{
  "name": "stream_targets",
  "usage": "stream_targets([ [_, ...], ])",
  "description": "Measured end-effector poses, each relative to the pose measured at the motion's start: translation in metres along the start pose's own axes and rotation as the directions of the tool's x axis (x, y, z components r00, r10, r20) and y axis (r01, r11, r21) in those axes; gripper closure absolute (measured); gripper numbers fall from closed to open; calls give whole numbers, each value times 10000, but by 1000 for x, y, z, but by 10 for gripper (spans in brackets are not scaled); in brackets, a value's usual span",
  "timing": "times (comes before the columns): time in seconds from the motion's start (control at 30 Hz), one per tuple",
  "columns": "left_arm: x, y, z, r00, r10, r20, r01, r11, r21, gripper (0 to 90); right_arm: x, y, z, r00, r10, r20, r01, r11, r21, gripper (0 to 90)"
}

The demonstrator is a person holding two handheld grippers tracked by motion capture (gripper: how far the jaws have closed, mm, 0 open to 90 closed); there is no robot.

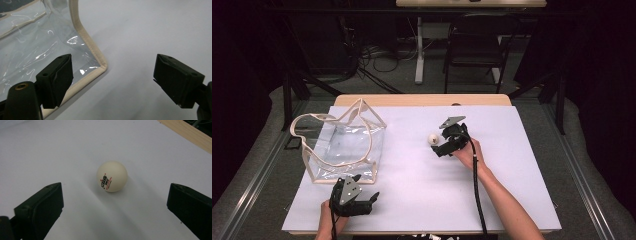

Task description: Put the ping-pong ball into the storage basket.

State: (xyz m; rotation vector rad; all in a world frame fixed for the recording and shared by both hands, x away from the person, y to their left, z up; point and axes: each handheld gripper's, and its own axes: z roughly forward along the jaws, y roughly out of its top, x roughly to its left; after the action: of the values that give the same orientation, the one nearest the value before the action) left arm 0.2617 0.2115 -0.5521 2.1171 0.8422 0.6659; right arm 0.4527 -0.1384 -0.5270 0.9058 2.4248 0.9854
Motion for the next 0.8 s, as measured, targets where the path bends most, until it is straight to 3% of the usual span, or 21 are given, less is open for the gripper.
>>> stream_targets([
  [0.8, 1, 0, 0, 10000, -11, 29, 11, 10000, 2, 164, 3, 11, 24, 9991, 288, -300, -284, 9995, 138, 6],
])
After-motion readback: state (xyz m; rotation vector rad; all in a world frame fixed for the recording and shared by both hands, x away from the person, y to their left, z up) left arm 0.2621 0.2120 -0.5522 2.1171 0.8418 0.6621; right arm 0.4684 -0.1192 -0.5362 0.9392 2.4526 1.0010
